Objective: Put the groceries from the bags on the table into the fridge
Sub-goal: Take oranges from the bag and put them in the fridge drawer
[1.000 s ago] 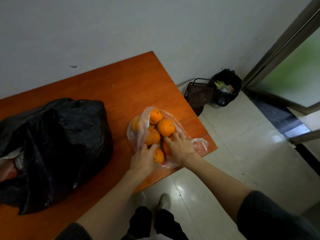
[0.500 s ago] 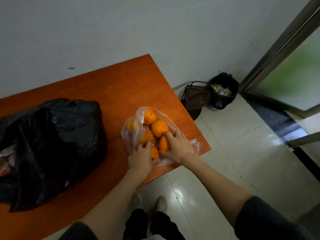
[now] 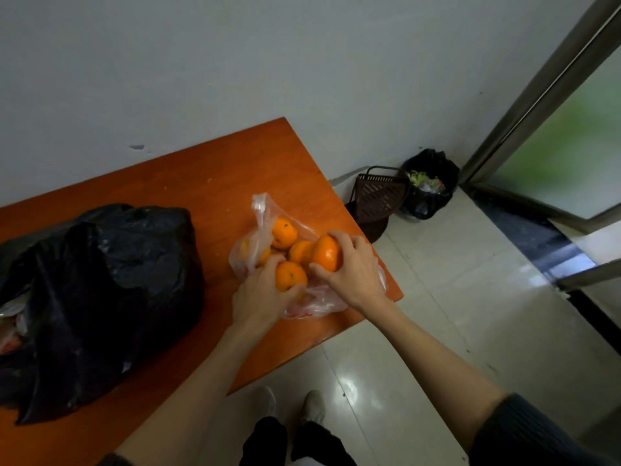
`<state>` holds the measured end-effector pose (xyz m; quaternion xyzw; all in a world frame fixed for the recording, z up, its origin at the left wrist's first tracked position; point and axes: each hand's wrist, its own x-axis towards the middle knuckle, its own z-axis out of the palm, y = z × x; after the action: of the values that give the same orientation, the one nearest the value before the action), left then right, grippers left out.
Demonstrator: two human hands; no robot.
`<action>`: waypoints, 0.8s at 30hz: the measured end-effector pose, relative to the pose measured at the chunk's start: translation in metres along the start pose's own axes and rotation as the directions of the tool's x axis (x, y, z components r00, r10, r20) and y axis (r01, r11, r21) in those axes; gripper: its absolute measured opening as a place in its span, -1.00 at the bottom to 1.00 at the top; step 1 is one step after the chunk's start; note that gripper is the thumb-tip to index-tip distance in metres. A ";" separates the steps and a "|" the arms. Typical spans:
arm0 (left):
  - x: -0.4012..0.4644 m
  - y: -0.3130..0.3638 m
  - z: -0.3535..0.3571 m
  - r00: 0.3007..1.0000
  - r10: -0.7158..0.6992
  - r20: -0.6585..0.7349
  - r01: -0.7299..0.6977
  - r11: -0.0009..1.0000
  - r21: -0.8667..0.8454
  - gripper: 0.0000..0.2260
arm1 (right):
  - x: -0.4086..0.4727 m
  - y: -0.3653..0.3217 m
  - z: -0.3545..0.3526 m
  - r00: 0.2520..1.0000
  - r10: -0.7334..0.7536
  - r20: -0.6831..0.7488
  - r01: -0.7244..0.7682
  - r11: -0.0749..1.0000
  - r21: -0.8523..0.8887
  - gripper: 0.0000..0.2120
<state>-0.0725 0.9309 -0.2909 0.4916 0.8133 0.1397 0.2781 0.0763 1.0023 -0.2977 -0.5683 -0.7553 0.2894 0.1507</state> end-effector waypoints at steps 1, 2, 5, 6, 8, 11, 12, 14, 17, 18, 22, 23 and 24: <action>0.003 0.004 -0.008 0.999 0.030 -0.042 -0.031 0.999 -0.031 -0.54 | 0.000 -0.002 -0.007 0.999 0.011 -0.043 -0.009 0.999 0.049 -0.36; 0.005 0.009 -0.016 0.995 0.061 -0.084 -0.067 0.995 -0.071 -0.52 | 0.000 -0.005 -0.015 0.996 0.018 -0.084 -0.010 0.995 0.099 -0.36; 0.006 0.027 -0.042 0.983 0.116 -0.143 -0.145 0.967 -0.211 -0.50 | -0.008 -0.012 -0.043 0.982 0.033 -0.188 0.005 0.981 0.196 -0.39; 0.005 0.034 -0.048 0.986 0.118 -0.122 -0.149 0.943 -0.297 -0.50 | -0.013 -0.014 -0.053 0.974 0.042 -0.222 0.006 0.978 0.210 -0.39; -0.001 0.047 -0.057 0.991 0.127 -0.043 -0.132 0.869 -0.477 -0.45 | -0.028 -0.015 -0.072 0.954 0.070 -0.291 0.001 0.971 0.238 -0.39; -0.016 0.068 -0.059 0.981 0.175 0.087 -0.084 0.777 -0.624 -0.48 | -0.063 -0.011 -0.097 0.904 0.138 -0.404 -0.022 0.960 0.278 -0.40; -0.025 0.076 -0.057 0.969 0.208 0.131 -0.068 0.738 -0.671 -0.54 | -0.078 -0.009 -0.105 0.879 0.169 -0.445 -0.038 0.957 0.288 -0.40; -0.044 0.091 -0.050 0.935 0.273 0.227 -0.004 0.647 -0.763 -0.63 | -0.113 -0.004 -0.119 0.823 0.228 -0.520 -0.074 0.951 0.299 -0.41; -0.083 0.116 -0.038 0.839 0.369 0.400 0.144 0.558 -0.817 -0.74 | -0.173 0.006 -0.131 0.739 0.315 -0.596 -0.136 0.936 0.326 -0.41; -0.097 0.125 -0.033 0.807 0.395 0.440 0.176 0.550 -0.817 -0.76 | -0.194 0.010 -0.136 0.716 0.332 -0.614 -0.149 0.932 0.330 -0.41; -0.153 0.169 -0.015 0.633 0.481 0.606 0.370 0.500 -0.783 -0.70 | -0.272 0.026 -0.158 0.618 0.404 -0.674 -0.189 0.909 0.371 -0.41; -0.168 0.180 -0.010 0.587 0.503 0.634 0.400 0.501 -0.768 -0.68 | -0.292 0.030 -0.165 0.586 0.420 -0.693 -0.196 0.903 0.382 -0.41; -0.185 0.192 -0.004 0.539 0.530 0.654 0.415 0.509 -0.754 -0.67 | -0.312 0.034 -0.171 0.553 0.440 -0.708 -0.204 0.895 0.397 -0.41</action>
<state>0.1305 0.8603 -0.1330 0.3182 0.3679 0.2789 0.8280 0.2947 0.7589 -0.1521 -0.7399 -0.4479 0.1347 0.4835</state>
